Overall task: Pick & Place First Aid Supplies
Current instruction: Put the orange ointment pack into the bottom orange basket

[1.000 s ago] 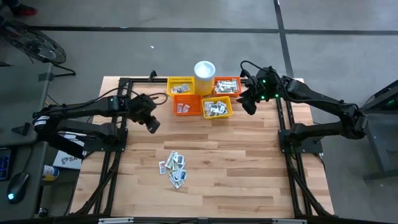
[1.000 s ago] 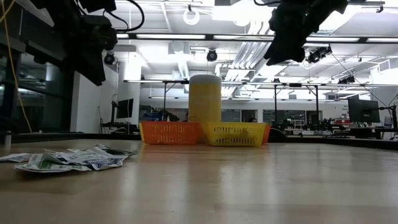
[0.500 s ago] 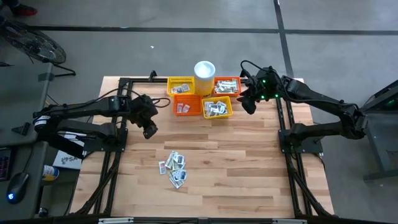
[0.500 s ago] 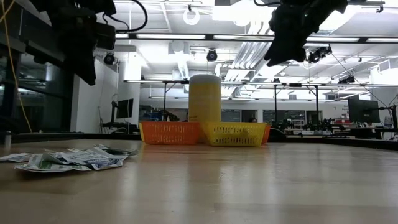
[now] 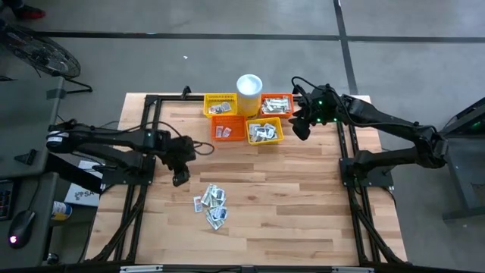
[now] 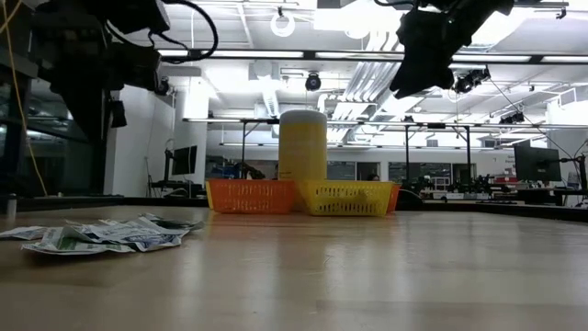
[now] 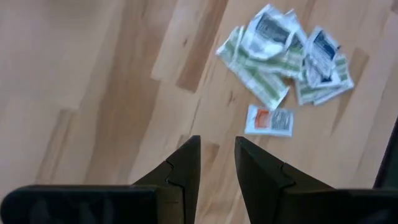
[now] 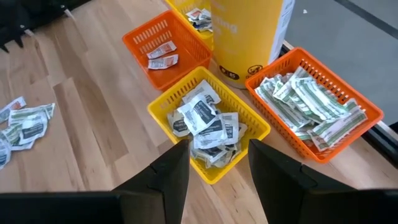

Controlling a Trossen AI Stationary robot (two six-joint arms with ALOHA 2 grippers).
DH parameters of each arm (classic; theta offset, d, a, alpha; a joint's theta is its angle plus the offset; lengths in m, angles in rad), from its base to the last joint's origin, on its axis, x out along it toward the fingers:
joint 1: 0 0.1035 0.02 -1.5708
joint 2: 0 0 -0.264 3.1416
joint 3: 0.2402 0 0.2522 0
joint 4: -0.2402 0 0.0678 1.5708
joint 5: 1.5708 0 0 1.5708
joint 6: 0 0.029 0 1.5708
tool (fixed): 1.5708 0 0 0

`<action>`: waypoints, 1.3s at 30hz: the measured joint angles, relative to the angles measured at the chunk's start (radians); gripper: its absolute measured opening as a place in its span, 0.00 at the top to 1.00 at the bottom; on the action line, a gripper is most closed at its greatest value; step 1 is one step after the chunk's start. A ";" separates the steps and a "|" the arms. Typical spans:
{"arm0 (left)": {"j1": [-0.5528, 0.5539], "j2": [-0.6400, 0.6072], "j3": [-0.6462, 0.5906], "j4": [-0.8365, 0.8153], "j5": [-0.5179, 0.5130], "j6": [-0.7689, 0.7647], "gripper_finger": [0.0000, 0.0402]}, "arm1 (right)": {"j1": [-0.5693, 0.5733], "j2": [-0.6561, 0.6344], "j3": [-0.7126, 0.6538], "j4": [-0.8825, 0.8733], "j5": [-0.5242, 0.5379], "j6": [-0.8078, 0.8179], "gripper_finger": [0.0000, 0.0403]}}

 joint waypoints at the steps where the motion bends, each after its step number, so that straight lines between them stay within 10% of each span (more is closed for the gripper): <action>1: -0.021 0.006 -0.004 0.024 -0.011 -0.010 0.75 | 0.004 0.000 0.000 0.000 0.000 0.008 0.61; 21: -0.441 0.264 -0.008 0.198 -0.260 -0.387 0.75 | 0.090 0.000 0.000 0.000 -0.016 -0.048 0.61; 39: -0.469 0.422 -0.007 0.353 -0.256 -0.419 0.75 | 0.115 0.000 0.000 -0.015 -0.016 -0.101 0.61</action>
